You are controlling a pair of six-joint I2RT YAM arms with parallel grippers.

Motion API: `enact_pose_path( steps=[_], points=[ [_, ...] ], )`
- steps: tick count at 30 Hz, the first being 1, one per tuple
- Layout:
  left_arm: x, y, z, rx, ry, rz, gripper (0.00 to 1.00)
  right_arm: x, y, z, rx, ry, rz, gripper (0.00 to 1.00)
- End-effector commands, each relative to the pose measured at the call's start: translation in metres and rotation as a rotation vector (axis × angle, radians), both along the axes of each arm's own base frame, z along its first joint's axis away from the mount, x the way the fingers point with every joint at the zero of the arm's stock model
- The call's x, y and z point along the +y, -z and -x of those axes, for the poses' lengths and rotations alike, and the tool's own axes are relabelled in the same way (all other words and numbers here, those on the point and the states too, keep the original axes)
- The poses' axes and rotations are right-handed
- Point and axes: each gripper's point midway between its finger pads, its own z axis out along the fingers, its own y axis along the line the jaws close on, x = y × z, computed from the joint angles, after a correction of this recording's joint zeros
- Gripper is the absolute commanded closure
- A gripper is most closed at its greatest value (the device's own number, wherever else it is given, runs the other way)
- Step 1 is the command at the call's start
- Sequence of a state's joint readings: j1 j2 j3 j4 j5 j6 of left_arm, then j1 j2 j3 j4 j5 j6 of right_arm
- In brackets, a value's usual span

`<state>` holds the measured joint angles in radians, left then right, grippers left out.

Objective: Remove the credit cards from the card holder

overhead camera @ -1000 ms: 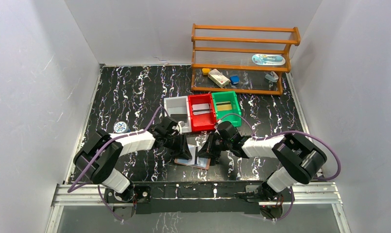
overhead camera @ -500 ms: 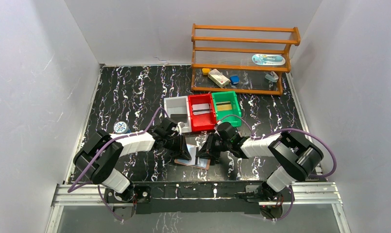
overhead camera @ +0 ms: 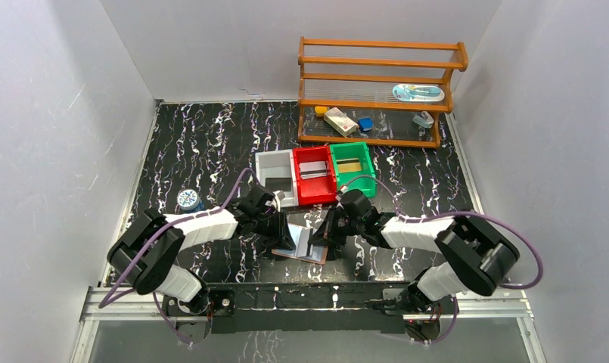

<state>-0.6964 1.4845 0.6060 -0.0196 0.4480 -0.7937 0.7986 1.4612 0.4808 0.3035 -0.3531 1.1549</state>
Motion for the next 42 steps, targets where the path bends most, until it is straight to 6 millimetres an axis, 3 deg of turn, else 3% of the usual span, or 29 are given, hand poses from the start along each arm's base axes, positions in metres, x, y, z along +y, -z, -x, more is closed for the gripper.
enact_pose_path(
  steps=[1, 7, 11, 16, 19, 22, 24, 27, 28, 32, 38, 42],
  points=[
    [0.014, -0.002, 0.005, -0.023, -0.033, -0.046, 0.82, -0.012, -0.014, -0.006, -0.084, 0.005, 0.061, 1.0],
    [0.012, -0.021, 0.003, -0.068, -0.042, 0.005, 0.8, -0.018, -0.043, -0.011, -0.175, -0.021, 0.051, 1.0],
    [0.015, -0.043, -0.007, -0.15, -0.098, 0.022, 0.79, -0.021, -0.071, -0.028, -0.296, -0.012, 0.075, 1.0],
    [0.031, -0.078, -0.022, -0.305, -0.179, 0.032, 0.63, -0.033, -0.106, -0.056, -0.503, -0.01, 0.185, 1.0],
    [0.044, -0.087, -0.026, -0.354, -0.199, -0.022, 0.51, -0.04, -0.125, -0.075, -0.625, -0.002, 0.252, 1.0],
    [0.07, -0.094, -0.035, -0.415, -0.299, -0.123, 0.4, -0.048, -0.14, -0.1, -0.754, -0.004, 0.366, 1.0],
    [0.083, -0.107, -0.039, -0.482, -0.356, -0.125, 0.27, -0.051, -0.149, -0.116, -0.835, -0.026, 0.441, 1.0],
    [0.099, -0.114, -0.041, -0.54, -0.412, -0.142, 0.05, -0.056, -0.156, -0.139, -0.934, -0.056, 0.562, 1.0],
    [0.104, -0.115, -0.04, -0.547, -0.422, -0.156, 0.02, -0.057, -0.155, -0.146, -0.963, -0.08, 0.603, 1.0],
    [0.116, -0.109, -0.036, -0.537, -0.422, -0.222, 0.02, -0.056, -0.16, -0.168, -1.11, -0.185, 0.716, 1.0],
    [0.117, -0.102, -0.032, -0.507, -0.414, -0.244, 0.02, -0.043, -0.165, -0.192, -1.319, -0.363, 0.807, 1.0],
    [0.115, -0.098, -0.03, -0.484, -0.404, -0.244, 0.02, -0.028, -0.154, -0.199, -1.413, -0.545, 0.83, 1.0]
  ],
)
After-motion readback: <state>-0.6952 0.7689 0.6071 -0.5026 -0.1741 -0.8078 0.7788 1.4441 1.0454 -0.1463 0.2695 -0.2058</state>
